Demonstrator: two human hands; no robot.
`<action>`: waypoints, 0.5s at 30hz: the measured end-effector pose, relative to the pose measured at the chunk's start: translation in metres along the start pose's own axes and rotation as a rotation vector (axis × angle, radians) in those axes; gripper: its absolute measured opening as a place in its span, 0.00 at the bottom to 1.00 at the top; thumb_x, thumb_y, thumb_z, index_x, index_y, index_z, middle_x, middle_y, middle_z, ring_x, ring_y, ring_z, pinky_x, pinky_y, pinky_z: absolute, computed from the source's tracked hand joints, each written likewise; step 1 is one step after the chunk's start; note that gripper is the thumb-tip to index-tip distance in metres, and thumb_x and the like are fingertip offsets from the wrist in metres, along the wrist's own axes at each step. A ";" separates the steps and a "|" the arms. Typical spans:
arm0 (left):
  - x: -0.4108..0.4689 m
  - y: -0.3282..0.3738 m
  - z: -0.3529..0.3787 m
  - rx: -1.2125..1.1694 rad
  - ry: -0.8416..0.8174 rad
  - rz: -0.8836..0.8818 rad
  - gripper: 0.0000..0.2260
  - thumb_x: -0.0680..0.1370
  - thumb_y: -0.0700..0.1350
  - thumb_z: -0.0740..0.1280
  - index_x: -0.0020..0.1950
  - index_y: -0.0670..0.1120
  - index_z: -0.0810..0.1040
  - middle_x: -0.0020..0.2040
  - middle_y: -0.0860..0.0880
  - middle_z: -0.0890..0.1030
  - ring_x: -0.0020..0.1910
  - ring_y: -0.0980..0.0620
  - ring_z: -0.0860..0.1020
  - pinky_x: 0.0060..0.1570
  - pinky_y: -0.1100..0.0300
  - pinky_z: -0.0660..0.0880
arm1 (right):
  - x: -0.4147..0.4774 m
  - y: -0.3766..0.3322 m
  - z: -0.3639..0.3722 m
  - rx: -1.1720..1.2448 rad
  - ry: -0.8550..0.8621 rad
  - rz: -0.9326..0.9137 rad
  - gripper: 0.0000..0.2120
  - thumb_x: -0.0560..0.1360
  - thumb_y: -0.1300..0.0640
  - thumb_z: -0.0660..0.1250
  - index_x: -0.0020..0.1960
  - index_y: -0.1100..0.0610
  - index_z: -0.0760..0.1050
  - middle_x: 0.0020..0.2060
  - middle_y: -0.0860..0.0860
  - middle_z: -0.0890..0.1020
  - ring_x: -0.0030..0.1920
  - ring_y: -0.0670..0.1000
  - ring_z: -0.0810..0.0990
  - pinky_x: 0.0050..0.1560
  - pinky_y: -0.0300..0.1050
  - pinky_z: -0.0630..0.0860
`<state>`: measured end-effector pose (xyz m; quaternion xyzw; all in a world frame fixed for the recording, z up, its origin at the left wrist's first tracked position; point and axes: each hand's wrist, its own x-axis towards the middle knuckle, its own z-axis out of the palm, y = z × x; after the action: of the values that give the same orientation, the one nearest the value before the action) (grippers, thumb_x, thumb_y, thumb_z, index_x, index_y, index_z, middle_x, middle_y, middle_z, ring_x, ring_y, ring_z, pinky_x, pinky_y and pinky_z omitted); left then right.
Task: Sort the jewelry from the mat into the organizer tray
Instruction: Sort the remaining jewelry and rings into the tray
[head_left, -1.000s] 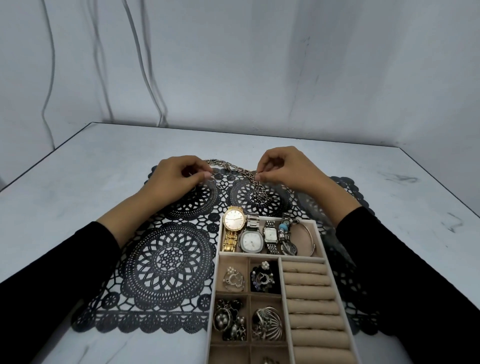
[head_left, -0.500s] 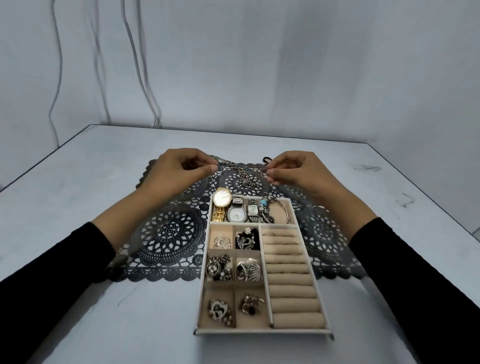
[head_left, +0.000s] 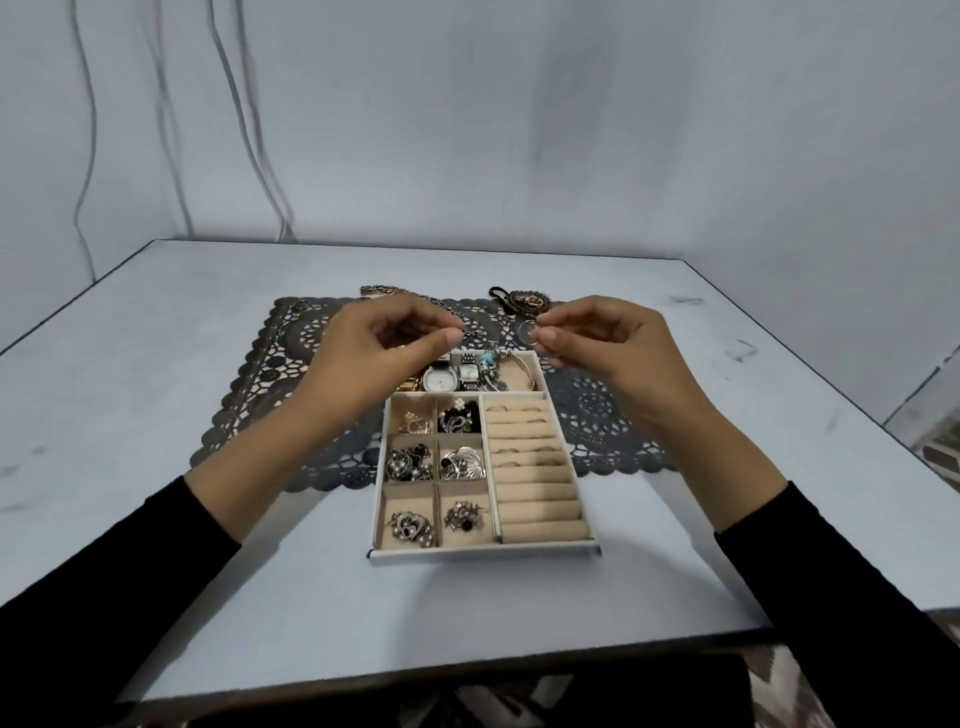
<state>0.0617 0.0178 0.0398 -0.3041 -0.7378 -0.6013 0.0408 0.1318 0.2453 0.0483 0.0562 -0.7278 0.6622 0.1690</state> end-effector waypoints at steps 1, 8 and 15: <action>-0.003 0.003 0.003 -0.025 0.003 0.011 0.07 0.73 0.41 0.74 0.50 0.42 0.84 0.45 0.44 0.85 0.44 0.52 0.82 0.46 0.63 0.79 | -0.005 0.000 0.000 0.020 0.004 -0.013 0.08 0.70 0.65 0.73 0.49 0.62 0.81 0.42 0.58 0.85 0.43 0.52 0.84 0.44 0.40 0.79; -0.023 0.005 0.012 -0.051 -0.041 0.026 0.06 0.73 0.45 0.73 0.49 0.47 0.84 0.44 0.46 0.85 0.44 0.43 0.82 0.44 0.53 0.82 | -0.040 0.001 -0.006 -0.054 -0.037 -0.039 0.08 0.70 0.66 0.72 0.48 0.65 0.81 0.38 0.53 0.84 0.39 0.47 0.82 0.44 0.39 0.79; -0.033 0.002 0.023 0.000 -0.123 0.022 0.08 0.71 0.47 0.73 0.48 0.47 0.85 0.43 0.50 0.85 0.44 0.51 0.82 0.48 0.56 0.80 | -0.061 0.009 -0.015 -0.185 -0.164 0.048 0.05 0.70 0.65 0.73 0.46 0.62 0.82 0.38 0.55 0.84 0.36 0.49 0.81 0.35 0.38 0.76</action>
<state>0.0971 0.0261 0.0208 -0.3488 -0.7353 -0.5811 0.0019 0.1891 0.2524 0.0209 0.0772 -0.7982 0.5894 0.0974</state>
